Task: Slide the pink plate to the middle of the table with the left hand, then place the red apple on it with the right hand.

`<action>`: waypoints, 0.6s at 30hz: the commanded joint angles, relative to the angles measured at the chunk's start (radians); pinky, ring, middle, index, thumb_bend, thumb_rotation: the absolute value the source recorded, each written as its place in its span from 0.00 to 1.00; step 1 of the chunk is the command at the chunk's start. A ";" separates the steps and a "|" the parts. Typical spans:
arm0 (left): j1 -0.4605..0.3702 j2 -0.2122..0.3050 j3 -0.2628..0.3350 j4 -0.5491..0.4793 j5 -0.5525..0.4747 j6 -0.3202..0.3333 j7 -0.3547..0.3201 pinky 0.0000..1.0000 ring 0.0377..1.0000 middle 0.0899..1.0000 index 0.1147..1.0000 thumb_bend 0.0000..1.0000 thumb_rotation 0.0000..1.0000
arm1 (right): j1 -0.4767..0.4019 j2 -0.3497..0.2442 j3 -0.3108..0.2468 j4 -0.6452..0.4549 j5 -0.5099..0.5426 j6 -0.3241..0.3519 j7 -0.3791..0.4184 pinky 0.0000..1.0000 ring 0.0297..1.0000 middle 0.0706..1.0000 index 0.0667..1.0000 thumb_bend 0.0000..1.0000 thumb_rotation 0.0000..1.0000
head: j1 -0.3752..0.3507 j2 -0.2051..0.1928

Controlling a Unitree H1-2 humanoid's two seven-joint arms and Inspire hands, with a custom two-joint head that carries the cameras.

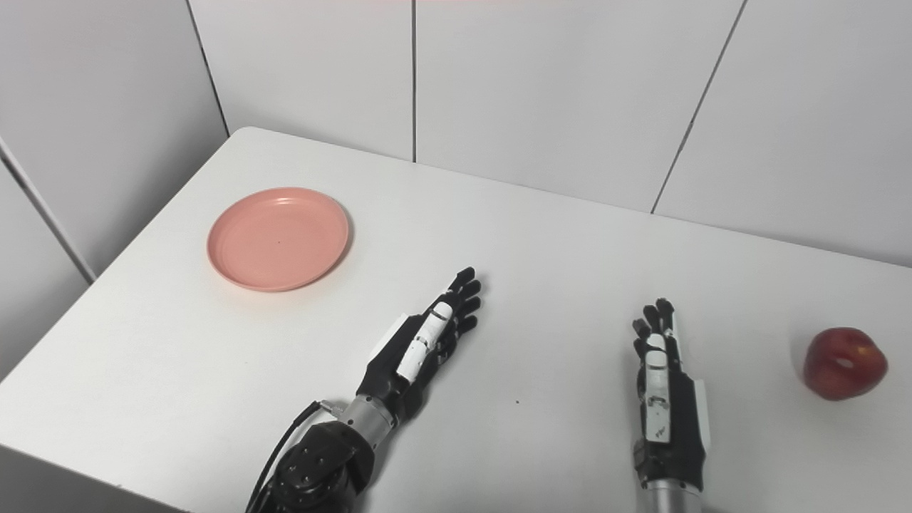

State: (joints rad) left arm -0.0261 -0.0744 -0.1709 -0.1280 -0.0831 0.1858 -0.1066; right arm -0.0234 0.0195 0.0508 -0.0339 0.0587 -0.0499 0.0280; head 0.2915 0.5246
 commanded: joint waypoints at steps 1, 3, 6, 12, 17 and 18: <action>-0.038 0.000 0.003 -0.047 -0.007 0.004 -0.009 1.00 0.99 1.00 0.99 0.37 1.00 | 0.015 -0.006 -0.007 0.054 0.009 -0.055 0.015 1.00 0.96 0.97 0.99 0.18 1.00 | -0.001 -0.001; -0.046 0.004 0.008 -0.065 -0.004 0.017 -0.008 1.00 0.98 0.99 0.98 0.38 1.00 | 0.014 -0.007 -0.007 0.061 0.012 -0.059 0.017 1.00 0.96 0.98 0.99 0.18 1.00 | 0.002 -0.002; -0.062 0.017 0.012 -0.101 0.000 0.045 -0.014 1.00 0.98 0.99 0.98 0.41 1.00 | 0.012 -0.008 -0.007 0.066 0.011 -0.068 0.017 1.00 0.97 0.98 0.99 0.17 1.00 | 0.008 -0.004; -0.094 0.039 0.021 -0.151 -0.010 0.088 -0.025 1.00 0.98 0.98 0.96 0.43 1.00 | 0.012 -0.014 -0.008 0.077 0.014 -0.089 0.021 1.00 0.97 0.98 0.99 0.17 1.00 | 0.024 -0.005; -0.140 0.050 0.040 -0.196 -0.003 0.131 -0.021 0.98 0.96 0.97 0.95 0.43 1.00 | 0.012 -0.016 -0.011 0.077 0.020 -0.089 0.022 1.00 0.96 0.97 0.99 0.18 1.00 | 0.030 -0.007; -0.146 0.051 0.044 -0.201 -0.004 0.136 -0.021 0.98 0.96 0.97 0.95 0.43 1.00 | 0.012 -0.015 -0.012 0.077 0.022 -0.088 0.022 1.00 0.96 0.97 0.99 0.18 1.00 | 0.033 -0.008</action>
State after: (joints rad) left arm -0.1176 -0.0237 -0.1339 -0.2835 -0.0826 0.3136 -0.1266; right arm -0.0362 0.0136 0.0478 -0.0092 0.0707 -0.0906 0.0327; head 0.3206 0.5170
